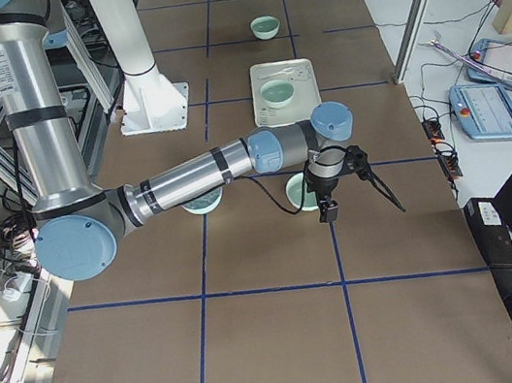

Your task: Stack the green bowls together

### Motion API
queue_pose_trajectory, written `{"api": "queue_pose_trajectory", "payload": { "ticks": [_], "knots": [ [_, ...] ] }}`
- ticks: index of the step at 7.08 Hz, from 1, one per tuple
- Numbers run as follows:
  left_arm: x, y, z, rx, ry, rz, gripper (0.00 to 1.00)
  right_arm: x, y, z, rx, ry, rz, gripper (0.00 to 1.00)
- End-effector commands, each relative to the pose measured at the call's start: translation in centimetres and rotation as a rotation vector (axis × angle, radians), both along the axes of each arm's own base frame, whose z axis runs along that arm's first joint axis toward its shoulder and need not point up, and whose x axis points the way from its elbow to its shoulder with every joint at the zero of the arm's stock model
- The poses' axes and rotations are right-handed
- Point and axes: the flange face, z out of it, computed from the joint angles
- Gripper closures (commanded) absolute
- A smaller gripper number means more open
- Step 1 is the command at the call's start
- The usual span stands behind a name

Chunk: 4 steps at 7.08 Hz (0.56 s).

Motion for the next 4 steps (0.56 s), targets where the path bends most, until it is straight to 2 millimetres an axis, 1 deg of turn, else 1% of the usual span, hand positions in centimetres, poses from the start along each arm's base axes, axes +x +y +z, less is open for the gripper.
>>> {"api": "queue_pose_trajectory", "payload": {
  "ticks": [1, 2, 3, 4],
  "knots": [
    [5.6, -0.4, -2.6, -0.079, -0.033, -0.106, 0.00, -1.3, -0.1, -0.2, 0.015, -0.003, -0.019, 0.00],
    [7.5, -0.6, -3.4, -0.089, -0.044, -0.123, 0.00, -1.4, -0.1, -0.2, 0.014, -0.003, -0.022, 0.00],
    [10.5, -0.9, -4.7, -0.112, -0.054, -0.149, 0.00, -1.9, 0.0, -0.2, 0.014, -0.003, -0.032, 0.00],
    [12.6, -0.9, -5.4, -0.134, -0.049, -0.147, 0.02, -2.0, 0.0, -0.2, 0.015, -0.003, -0.034, 0.00]
  ]
}}
